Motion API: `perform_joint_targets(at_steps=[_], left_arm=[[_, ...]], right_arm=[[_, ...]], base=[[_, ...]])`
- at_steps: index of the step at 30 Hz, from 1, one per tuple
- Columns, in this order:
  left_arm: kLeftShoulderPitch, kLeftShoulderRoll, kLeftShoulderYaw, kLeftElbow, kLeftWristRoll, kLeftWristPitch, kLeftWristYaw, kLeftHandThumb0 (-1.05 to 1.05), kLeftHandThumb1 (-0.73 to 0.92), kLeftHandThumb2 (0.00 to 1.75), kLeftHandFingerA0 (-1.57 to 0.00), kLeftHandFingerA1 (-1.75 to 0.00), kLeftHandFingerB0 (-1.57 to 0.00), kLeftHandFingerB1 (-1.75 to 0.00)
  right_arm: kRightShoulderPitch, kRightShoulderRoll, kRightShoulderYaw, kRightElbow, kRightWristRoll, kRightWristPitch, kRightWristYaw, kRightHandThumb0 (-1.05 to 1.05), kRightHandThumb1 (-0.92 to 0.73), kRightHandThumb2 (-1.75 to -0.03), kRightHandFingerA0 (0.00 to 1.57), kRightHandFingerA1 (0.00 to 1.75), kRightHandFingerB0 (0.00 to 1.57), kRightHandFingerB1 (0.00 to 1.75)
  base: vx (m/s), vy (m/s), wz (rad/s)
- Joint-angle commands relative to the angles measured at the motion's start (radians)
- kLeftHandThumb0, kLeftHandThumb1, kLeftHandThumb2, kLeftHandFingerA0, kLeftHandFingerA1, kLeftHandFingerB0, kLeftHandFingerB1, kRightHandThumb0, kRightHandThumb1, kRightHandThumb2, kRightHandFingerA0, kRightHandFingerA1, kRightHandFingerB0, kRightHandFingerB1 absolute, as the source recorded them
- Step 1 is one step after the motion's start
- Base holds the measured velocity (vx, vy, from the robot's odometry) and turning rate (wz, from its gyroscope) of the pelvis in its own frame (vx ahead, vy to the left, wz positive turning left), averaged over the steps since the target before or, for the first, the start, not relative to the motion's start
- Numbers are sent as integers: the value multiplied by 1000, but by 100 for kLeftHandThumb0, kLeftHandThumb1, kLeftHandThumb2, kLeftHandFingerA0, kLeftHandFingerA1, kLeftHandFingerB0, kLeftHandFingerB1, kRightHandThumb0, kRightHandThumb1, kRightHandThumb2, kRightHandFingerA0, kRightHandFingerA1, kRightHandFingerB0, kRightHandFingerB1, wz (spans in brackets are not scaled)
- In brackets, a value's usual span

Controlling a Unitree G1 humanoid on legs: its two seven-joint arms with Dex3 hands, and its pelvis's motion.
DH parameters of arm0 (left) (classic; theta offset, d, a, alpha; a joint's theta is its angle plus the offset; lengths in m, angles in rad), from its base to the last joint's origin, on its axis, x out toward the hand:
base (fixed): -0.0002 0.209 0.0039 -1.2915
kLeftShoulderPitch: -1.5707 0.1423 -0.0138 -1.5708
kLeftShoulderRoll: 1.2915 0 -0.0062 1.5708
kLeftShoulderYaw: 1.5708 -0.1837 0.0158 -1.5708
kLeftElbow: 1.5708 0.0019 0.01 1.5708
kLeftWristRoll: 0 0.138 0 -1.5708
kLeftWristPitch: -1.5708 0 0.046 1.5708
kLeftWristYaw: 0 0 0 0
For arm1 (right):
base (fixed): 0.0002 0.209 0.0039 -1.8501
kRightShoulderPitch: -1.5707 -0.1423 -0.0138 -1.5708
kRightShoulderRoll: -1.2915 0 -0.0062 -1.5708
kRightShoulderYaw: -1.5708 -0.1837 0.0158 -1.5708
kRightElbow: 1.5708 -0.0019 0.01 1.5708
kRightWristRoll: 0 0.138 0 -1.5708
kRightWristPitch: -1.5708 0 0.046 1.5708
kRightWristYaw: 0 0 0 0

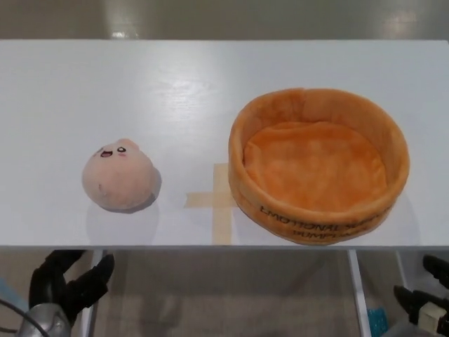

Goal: Use the left hand to pick up the pink round toy on the left and place it inside the orange plate on the desk.

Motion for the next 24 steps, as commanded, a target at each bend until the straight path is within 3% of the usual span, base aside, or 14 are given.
perform_joint_targets(at_steps=[1, 19, 24], left_arm=[[-1, -4, 18, 30, -5, -34, -1, 7, 47, 90, -23, -54, -24, -53], [77, -4, -23, 47, 40, -48, -25, 5, 44, 89, -23, -55, -20, -51], [113, 0, -35, 37, 39, -58, -54, 6, 45, 90, -16, -52, -18, -50]], right_arm=[[3, -1, -21, 25, -28, -43, -23, -27, -56, -57, 51, 38, 36, 36], [91, 13, -56, 34, -53, -66, -3, -27, -57, -57, 50, 37, 36, 36], [117, 18, -57, 34, -60, -72, 5, -28, -57, -57, 49, 37, 35, 36]], base=[[0, 0, 0], [0, 0, 0], [0, 0, 0]])
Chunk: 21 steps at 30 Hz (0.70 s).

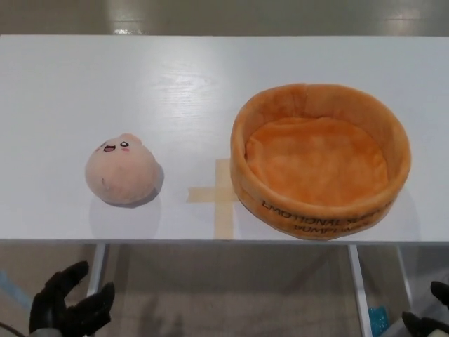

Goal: Use the left hand to pick up the pink round toy on the left and place it inside the orange plate on the desk.

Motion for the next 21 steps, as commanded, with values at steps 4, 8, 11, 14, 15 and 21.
perform_joint_targets(at_steps=[4, 8, 11, 14, 15, 21], left_arm=[[69, 12, -33, -15, 25, -30, -73, 8, 65, 59, -23, -39, -28, -31], [102, 27, -58, -40, 37, -50, -119, 4, 64, 60, -20, -37, -26, -31], [151, 51, -96, -90, 62, -98, -156, 3, 63, 61, -18, -38, -23, -32], [224, 79, -106, -213, 45, -122, -229, 5, 62, 60, -21, -40, -26, -32], [250, 89, -114, -265, 44, -126, -249, 5, 62, 60, -21, -40, -26, -32], [406, 186, -161, -647, 7, -43, -416, -4, 62, 58, -26, -40, -29, -32]], right_arm=[[51, 16, -11, 12, -12, -24, 11, -26, -57, -57, 52, 38, 37, 36], [62, 18, -13, 13, -16, -29, 7, -34, -49, -66, 48, 44, 34, 42], [68, 17, -13, 10, -17, -33, 16, -36, -48, -66, 46, 44, 35, 43], [69, 18, -10, 8, -22, -37, 15, -36, -48, -67, 48, 45, 35, 43], [67, 17, -8, 9, -24, -35, 14, -36, -48, -67, 48, 45, 35, 43], [55, 16, -3, 10, -34, -32, 20, -26, -57, -57, 51, 38, 37, 36]], base=[[0, 0, 0], [0, 0, 0], [0, 0, 0], [0, 0, 0], [0, 0, 0], [0, 0, 0]])
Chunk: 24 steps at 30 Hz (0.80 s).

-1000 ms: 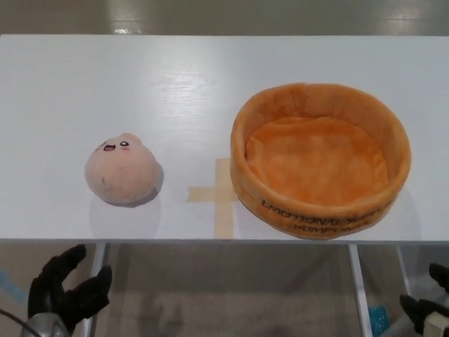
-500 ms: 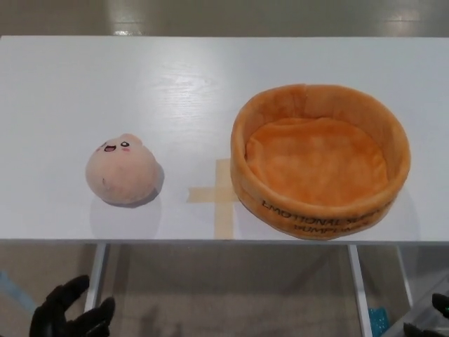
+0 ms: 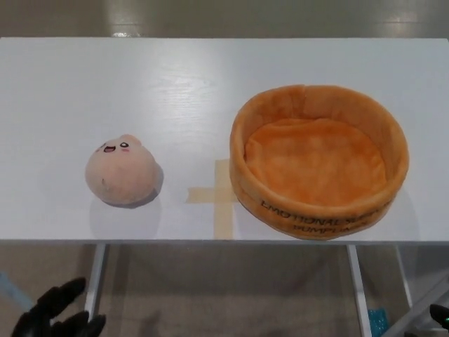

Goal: Use the left hand to pick up the pink round toy on the left and place it inside the orange plate on the desk.

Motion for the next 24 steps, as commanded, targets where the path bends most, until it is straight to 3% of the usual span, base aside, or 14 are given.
perform_joint_targets(at_steps=[1, 2, 3, 4, 5, 6, 7, 8, 12, 15, 17, 24], left_arm=[[161, 117, -59, -378, -34, 51, -245, -4, 62, 58, -26, -40, -29, -32], [188, 157, -66, -486, -43, 53, -281, -10, 39, 84, -24, -54, -20, -49], [204, 183, -70, -554, -49, 51, -302, -10, 39, 84, -24, -54, -20, -49], [231, 219, -67, -661, -68, 60, -328, -10, 37, 83, -24, -54, -22, -50], [247, 233, -60, -715, -85, 77, -332, -10, 37, 83, -24, -54, -22, -50], [260, 244, -53, -760, -105, 84, -340, -8, 36, 82, -25, -54, -23, -50], [267, 250, -48, -786, -116, 86, -346, -8, 36, 82, -25, -54, -23, -50], [294, 302, -2, -951, -195, 94, -376, -17, 50, 55, -39, -42, -37, -33], [325, 388, 125, -1197, -388, 98, -440, -19, 48, 54, -37, -45, -40, -36], [323, 417, 176, -1251, -476, 104, -483, -21, 48, 54, -36, -45, -40, -36], [330, 452, 287, -1351, -642, 127, -518, -21, 39, 55, -38, -47, -45, -40], [314, 455, 396, -1436, -753, 70, -538, -28, 38, 51, -46, -47, -51, -39]], right_arm=[[0, 3, 12, 6, -28, -12, 8, -26, -57, -57, 51, 38, 37, 36], [0, 4, 14, 6, -32, -15, 5, -28, -56, -57, 52, 38, 37, 36], [0, 4, 15, 6, -33, -17, 4, -28, -56, -57, 52, 38, 37, 36], [-4, 6, 18, 6, -37, -17, 4, -38, -48, -67, 47, 45, 33, 43], [-10, 8, 20, 6, -38, -15, 5, -38, -48, -67, 47, 45, 33, 43], [-10, 9, 21, 5, -39, -15, 5, -30, -56, -57, 52, 38, 36, 36], [-9, 9, 21, 5, -40, -16, 6, -30, -56, -57, 52, 38, 36, 36], [-11, 9, 23, 4, -43, -19, 4, -31, -55, -57, 52, 38, 36, 36], [-24, 3, 17, 2, -38, -7, 10, -32, -58, -58, 49, 38, 36, 36], [-34, -1, 16, 2, -38, -4, 11, -32, -58, -58, 49, 38, 36, 36], [-49, -3, 9, 2, -32, -2, 18, -30, -57, -57, 49, 38, 36, 36], [-61, -7, 13, 4, -43, 2, 16, -28, -58, -57, 51, 38, 36, 36]], base=[[0, 0, 0], [0, 0, 0], [0, 0, 0], [0, 0, 0], [0, 0, 0], [0, 0, 0], [0, 0, 0], [0, 0, 0], [0, 0, 2], [0, 0, 0], [0, 0, 0], [0, 0, 0]])
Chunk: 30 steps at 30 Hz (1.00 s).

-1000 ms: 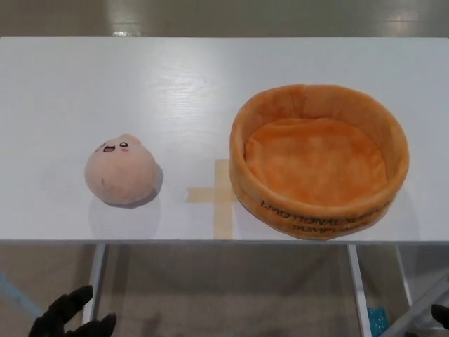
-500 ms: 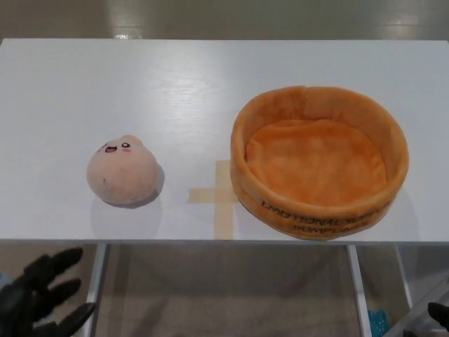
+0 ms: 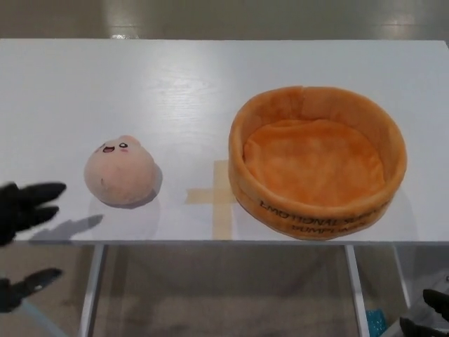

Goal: Use the left hand to pick up the pink round toy on the left and place it inside the orange plate on the desk.

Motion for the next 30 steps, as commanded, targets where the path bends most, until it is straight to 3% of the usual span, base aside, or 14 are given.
perform_joint_targets(at_steps=[1, 6, 7, 8, 13, 17, 18, 20, 21, 23, 24, 25, 26, 30], left_arm=[[42, 196, 254, -525, -604, 31, -337, -37, 33, 62, -40, -53, -47, -46], [6, 206, 279, -557, -658, 72, -286, -34, 31, 59, -40, -54, -46, -48], [-9, 194, 273, -574, -659, 76, -230, -24, 33, 50, -39, -53, -43, -40], [-44, 171, 256, -587, -643, 71, -161, -15, 15, 78, -28, -62, -24, -58], [-176, 137, 172, -510, -408, 80, -55, -23, 19, 77, -4, -54, -2, -52], [-267, 149, 101, -417, -214, 111, -42, -25, 14, 75, -4, -53, 0, -50], [-303, 155, 66, -376, -146, 114, -38, -42, 34, 51, -9, -40, -12, -28], [-336, 157, 33, -334, -98, 109, -40, -42, 34, 51, -9, -40, -12, -28], [-357, 157, 1, -292, -49, 103, -36, -43, 30, 73, -1, -38, -5, -33], [-384, 157, -38, -238, 14, 93, -31, -43, 30, 73, -1, -38, -5, -33], [-406, 153, -66, -193, 45, 80, -33, -46, 36, 52, -5, -31, -8, -25], [-428, 147, -93, -148, 71, 63, -37, -46, 36, 52, -5, -31, -8, -25], [-446, 146, -117, -107, 104, 44, -35, -44, 30, 72, -1, -34, -3, -29], [-500, 145, -202, 21, 219, 34, -5, -43, 32, 70, -1, -28, -5, -24]], right_arm=[[-20, -10, 7, 9, -20, 0, 18, -29, -57, -57, 52, 38, 36, 36], [-20, -10, 2, 11, -16, 0, 21, -30, -57, -57, 50, 38, 36, 36], [-20, -9, 3, 11, -18, 1, 17, -29, -58, -57, 51, 38, 37, 36], [-22, -8, 5, 12, -20, 2, 13, -28, -58, -57, 51, 38, 36, 36], [-25, -6, 6, 12, -22, 8, 9, -30, -58, -57, 51, 38, 37, 37], [-23, -4, 5, 12, -21, 1, 11, -29, -57, -57, 51, 38, 37, 37], [-23, -4, 4, 12, -19, 1, 11, -29, -57, -57, 51, 38, 37, 37], [-21, -3, 3, 12, -19, 1, 10, -29, -57, -57, 51, 38, 37, 37], [-18, -4, 3, 12, -19, -1, 13, -29, -58, -57, 50, 38, 37, 37], [-17, -3, 3, 12, -19, -4, 16, -29, -58, -57, 50, 38, 37, 37], [-13, -3, 4, 12, -20, -6, 17, -30, -58, -57, 49, 38, 36, 37], [-10, -2, 6, 12, -21, -7, 19, -30, -58, -57, 49, 38, 36, 37], [-7, -2, 5, 12, -19, -7, 21, -30, -58, -57, 49, 38, 36, 36], [-2, -3, 8, 12, -22, 0, 27, -29, -58, -57, 49, 38, 36, 36]], base=[[0, 0, 0], [0, 0, 0], [0, 0, 0], [0, 0, 0], [0, 0, 0], [0, 0, 0], [0, 0, 0], [0, 0, 0], [0, 0, 0], [0, 0, 0], [0, 0, 0], [0, 0, 0], [0, 0, 0], [0, 0, 0]])
